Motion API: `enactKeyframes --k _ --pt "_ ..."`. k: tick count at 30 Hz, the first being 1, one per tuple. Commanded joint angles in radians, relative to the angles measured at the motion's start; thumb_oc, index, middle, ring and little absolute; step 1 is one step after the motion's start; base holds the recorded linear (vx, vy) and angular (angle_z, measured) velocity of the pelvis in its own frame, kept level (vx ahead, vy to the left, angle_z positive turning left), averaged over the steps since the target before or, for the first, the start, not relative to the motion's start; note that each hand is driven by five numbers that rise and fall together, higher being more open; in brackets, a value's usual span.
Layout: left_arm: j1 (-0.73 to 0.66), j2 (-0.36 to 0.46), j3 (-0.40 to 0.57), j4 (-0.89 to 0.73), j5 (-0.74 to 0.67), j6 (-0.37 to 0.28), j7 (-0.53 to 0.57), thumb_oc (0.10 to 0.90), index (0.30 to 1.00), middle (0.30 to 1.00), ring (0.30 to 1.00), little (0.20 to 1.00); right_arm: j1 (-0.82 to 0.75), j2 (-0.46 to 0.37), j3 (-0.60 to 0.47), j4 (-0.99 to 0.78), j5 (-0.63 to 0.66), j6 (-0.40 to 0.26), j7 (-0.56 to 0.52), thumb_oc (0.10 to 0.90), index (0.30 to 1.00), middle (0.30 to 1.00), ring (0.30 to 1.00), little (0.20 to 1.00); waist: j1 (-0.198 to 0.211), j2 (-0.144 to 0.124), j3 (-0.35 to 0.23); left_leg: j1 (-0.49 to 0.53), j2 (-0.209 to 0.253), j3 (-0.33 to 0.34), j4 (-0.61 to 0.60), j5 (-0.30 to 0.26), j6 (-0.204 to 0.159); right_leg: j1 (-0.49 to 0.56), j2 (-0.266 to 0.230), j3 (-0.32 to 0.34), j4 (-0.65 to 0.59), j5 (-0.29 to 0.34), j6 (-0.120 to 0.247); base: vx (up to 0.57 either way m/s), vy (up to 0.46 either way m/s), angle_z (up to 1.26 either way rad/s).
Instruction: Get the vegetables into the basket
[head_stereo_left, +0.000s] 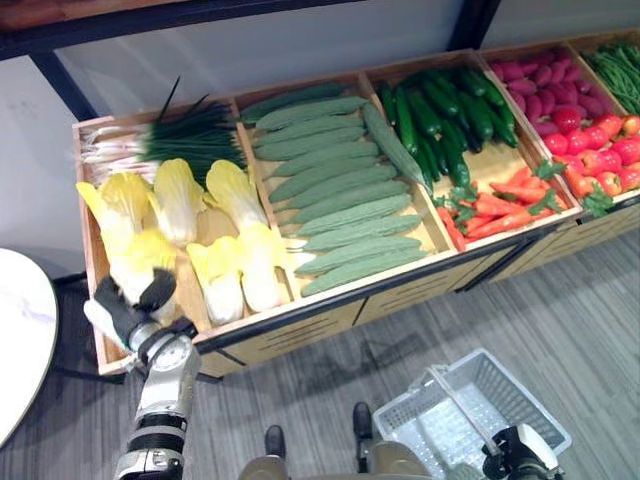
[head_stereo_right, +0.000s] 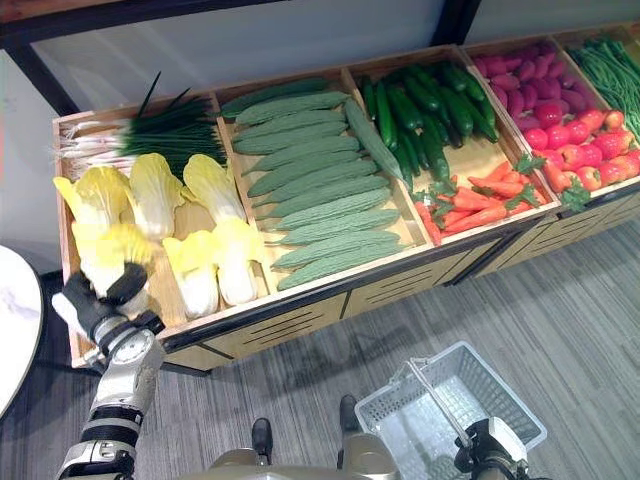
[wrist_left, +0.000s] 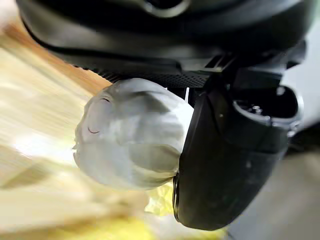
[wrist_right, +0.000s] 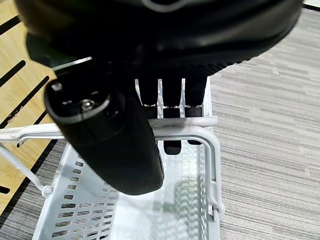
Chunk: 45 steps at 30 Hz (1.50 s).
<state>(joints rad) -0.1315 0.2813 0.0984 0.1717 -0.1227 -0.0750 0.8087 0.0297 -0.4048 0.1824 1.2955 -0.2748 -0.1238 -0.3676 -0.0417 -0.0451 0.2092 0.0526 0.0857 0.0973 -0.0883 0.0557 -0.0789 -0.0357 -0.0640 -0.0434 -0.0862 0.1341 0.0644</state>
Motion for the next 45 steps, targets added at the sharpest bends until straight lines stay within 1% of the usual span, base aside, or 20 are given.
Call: enactKeyframes --k 1,5,6,7,9,10,11,12,13,15,21,28,32,33,34,36,39,40,42,45 --pt "-0.069 0.085 -0.021 -0.124 0.183 -0.130 0.002 0.400 0.300 0.300 0.300 0.300 0.015 -0.030 0.023 0.063 0.048 -0.018 -0.025 0.400 0.300 0.300 0.300 0.300 0.005 -0.046 -0.057 -0.014 0.029 -0.022 0.001 -0.027 -0.012 -0.009 -0.099 0.059 0.030 -0.028 0.096 -0.03 -0.031 0.10" --pt "-0.030 0.097 -0.088 -0.229 0.162 -0.183 -0.084 0.400 0.300 0.300 0.300 0.300 0.020 -0.021 0.020 0.066 0.062 -0.025 -0.026 0.400 0.300 0.300 0.300 0.300 0.008 -0.046 -0.059 -0.017 0.026 -0.023 0.001 -0.026 -0.011 -0.009 -0.101 0.055 0.029 -0.025 0.097 -0.01 -0.008 0.03" --pt "-0.008 0.105 -0.118 -0.257 0.094 -0.215 -0.145 0.400 0.300 0.300 0.300 0.300 0.019 -0.020 0.018 0.067 0.066 -0.024 -0.025 0.400 0.300 0.300 0.300 0.300 0.009 -0.043 -0.057 -0.018 0.025 -0.024 0.001 -0.024 -0.010 -0.009 -0.101 0.055 0.028 -0.025 0.097 -0.03 0.006 0.01" --pt "0.030 0.130 -0.145 -0.282 -0.057 -0.266 -0.253 0.400 0.300 0.300 0.300 0.300 0.017 -0.024 0.014 0.058 0.078 -0.021 -0.018 0.400 0.300 0.300 0.300 0.300 0.009 -0.038 -0.057 -0.018 0.025 -0.024 0.001 -0.022 -0.010 -0.010 -0.102 0.057 0.028 -0.022 0.098 -0.03 0.008 0.00" --pt "0.081 0.180 -0.178 -0.300 -0.248 -0.297 -0.431 0.400 0.300 0.300 0.300 0.300 0.019 -0.031 0.008 0.043 0.088 -0.017 0.002 0.400 0.300 0.300 0.300 0.300 0.008 -0.032 -0.060 -0.017 0.024 -0.021 0.001 -0.021 -0.011 -0.009 -0.103 0.059 0.024 -0.018 0.100 0.00 0.000 0.00" --pt "0.095 0.178 -0.188 -0.299 -0.360 -0.306 -0.487 0.400 0.300 0.300 0.300 0.300 0.019 -0.036 0.009 0.034 0.090 -0.015 0.014 0.400 0.300 0.300 0.300 0.300 0.006 -0.031 -0.063 -0.015 0.023 -0.020 0.001 -0.021 -0.011 -0.009 -0.104 0.060 0.022 -0.016 0.100 0.00 0.000 0.00" --pt "0.096 0.179 -0.187 -0.297 -0.364 -0.307 -0.490 0.400 0.300 0.300 0.300 0.300 0.019 -0.036 0.009 0.033 0.090 -0.015 0.014 0.400 0.300 0.300 0.300 0.300 0.006 -0.031 -0.063 -0.015 0.023 -0.020 0.001 -0.021 -0.011 -0.008 -0.103 0.060 0.022 -0.016 0.100 0.00 0.000 0.00" --pt "0.116 0.174 -0.228 -0.284 -0.586 -0.287 -0.636 0.400 0.300 0.300 0.300 0.300 0.019 -0.044 0.014 0.024 0.088 -0.009 0.041 0.400 0.300 0.300 0.300 0.300 0.000 -0.026 -0.071 -0.010 0.022 -0.014 0.001 -0.022 -0.011 -0.008 -0.104 0.064 0.018 -0.011 0.102 0.00 0.000 0.00" --pt "0.118 0.181 -0.249 -0.276 -0.613 -0.277 -0.687 0.400 0.300 0.300 0.300 0.300 0.020 -0.042 0.013 0.015 0.083 -0.009 0.061 0.400 0.300 0.300 0.300 0.300 -0.004 -0.025 -0.077 -0.007 0.021 -0.012 0.001 -0.024 -0.011 -0.005 -0.104 0.069 0.015 -0.009 0.102 0.00 0.000 0.00" --pt "0.115 0.200 -0.256 -0.255 -0.584 -0.288 -0.725 0.400 0.300 0.300 0.300 0.300 0.030 -0.045 0.009 0.004 0.078 -0.018 0.071 0.400 0.300 0.300 0.300 0.300 -0.011 -0.026 -0.084 -0.002 0.020 -0.003 0.001 -0.028 -0.012 -0.005 -0.105 0.074 0.011 -0.007 0.103 0.02 0.015 -0.07" --pt "0.110 0.173 -0.284 -0.237 -0.656 -0.276 -0.790 0.400 0.300 0.300 0.300 0.300 0.043 -0.037 -0.006 0.008 0.077 -0.027 0.081 0.400 0.300 0.300 0.300 0.300 -0.028 -0.024 -0.089 0.022 0.010 0.034 0.001 -0.043 -0.004 -0.013 -0.110 0.104 0.013 -0.001 0.109 0.02 0.035 -0.19" --pt "0.082 0.155 -0.304 -0.221 -0.665 -0.274 -0.807 0.400 0.300 0.300 0.300 0.300 0.025 -0.024 -0.029 0.017 0.088 -0.022 0.083 0.400 0.300 0.300 0.300 0.300 -0.043 -0.046 -0.074 0.083 -0.022 0.141 0.015 -0.081 0.036 -0.054 -0.115 0.200 0.061 0.015 0.154 0.03 0.110 -0.47" --pt "0.045 0.135 -0.360 -0.205 -0.682 -0.277 -0.811 0.400 0.300 0.300 0.300 0.300 0.034 -0.015 -0.045 -0.008 0.115 -0.025 0.079 0.400 0.300 0.300 0.300 0.300 -0.073 -0.075 -0.056 0.054 -0.059 0.188 0.034 -0.098 0.059 -0.119 -0.129 0.278 0.071 0.134 0.197 -0.12 0.186 -0.48" --pt "0.020 0.138 -0.376 -0.187 -0.697 -0.284 -0.800 0.400 0.300 0.300 0.300 0.300 0.038 0.008 -0.030 -0.045 0.120 -0.026 0.075 0.400 0.300 0.300 0.300 0.300 -0.087 -0.076 -0.038 0.035 -0.056 0.231 0.028 -0.094 0.067 -0.173 -0.131 0.266 0.082 0.171 0.197 -0.22 0.146 -0.45" --pt "0.013 0.139 -0.382 -0.183 -0.702 -0.283 -0.799 0.400 0.300 0.300 0.300 0.300 0.034 0.013 -0.027 -0.044 0.126 -0.026 0.075 0.400 0.300 0.300 0.300 0.300 -0.084 -0.075 -0.032 0.028 -0.053 0.240 0.031 -0.094 0.072 -0.177 -0.136 0.233 0.107 0.152 0.197 -0.28 0.158 -1.04" --pt "-0.004 0.143 -0.391 -0.185 -0.691 -0.275 -0.781 0.400 0.300 0.300 0.300 0.300 0.036 0.027 -0.022 -0.006 0.134 -0.019 0.068 0.400 0.300 0.300 0.300 0.300 -0.061 -0.047 -0.023 -0.002 -0.029 0.286 0.045 -0.081 0.085 -0.134 -0.140 0.067 0.263 0.003 0.130 -0.26 0.124 -1.21" --pt "0.014 0.147 -0.376 -0.212 -0.685 -0.264 -0.779 0.400 0.300 0.300 0.300 0.300 0.034 0.024 -0.039 0.029 0.134 -0.008 0.061 0.400 0.300 0.300 0.300 0.300 -0.035 -0.032 -0.030 0.000 -0.025 0.313 0.040 -0.088 0.085 -0.089 -0.175 -0.033 0.361 -0.053 0.127 -0.06 0.046 -0.82" --pt "0.025 0.152 -0.362 -0.218 -0.683 -0.259 -0.785 0.400 0.300 0.300 0.300 0.300 0.037 0.024 -0.040 0.029 0.130 -0.006 0.060 0.400 0.300 0.300 0.300 0.300 -0.024 -0.046 -0.047 -0.001 -0.029 0.334 0.037 -0.083 0.076 -0.027 -0.185 -0.052 0.289 -0.037 0.137 -0.06 -0.116 -0.67" --pt "0.038 0.154 -0.348 -0.212 -0.682 -0.259 -0.795 0.400 0.300 0.300 0.300 0.300 0.042 0.028 -0.037 0.025 0.131 -0.007 0.061 0.400 0.300 0.300 0.300 0.300 -0.013 -0.058 -0.059 0.004 -0.021 0.366 0.041 -0.078 0.064 -0.019 -0.182 -0.078 0.209 -0.039 0.143 0.00 -0.206 -0.55" --pt "0.053 0.147 -0.352 -0.209 -0.703 -0.252 -0.800 0.400 0.300 0.300 0.300 0.300 0.055 0.022 -0.045 0.002 0.143 -0.010 0.058 0.400 0.300 0.300 0.300 0.300 -0.025 -0.049 -0.068 0.009 0.005 0.379 0.028 -0.040 0.037 0.017 -0.148 -0.086 0.128 -0.089 0.130 0.01 -0.278 -0.56"
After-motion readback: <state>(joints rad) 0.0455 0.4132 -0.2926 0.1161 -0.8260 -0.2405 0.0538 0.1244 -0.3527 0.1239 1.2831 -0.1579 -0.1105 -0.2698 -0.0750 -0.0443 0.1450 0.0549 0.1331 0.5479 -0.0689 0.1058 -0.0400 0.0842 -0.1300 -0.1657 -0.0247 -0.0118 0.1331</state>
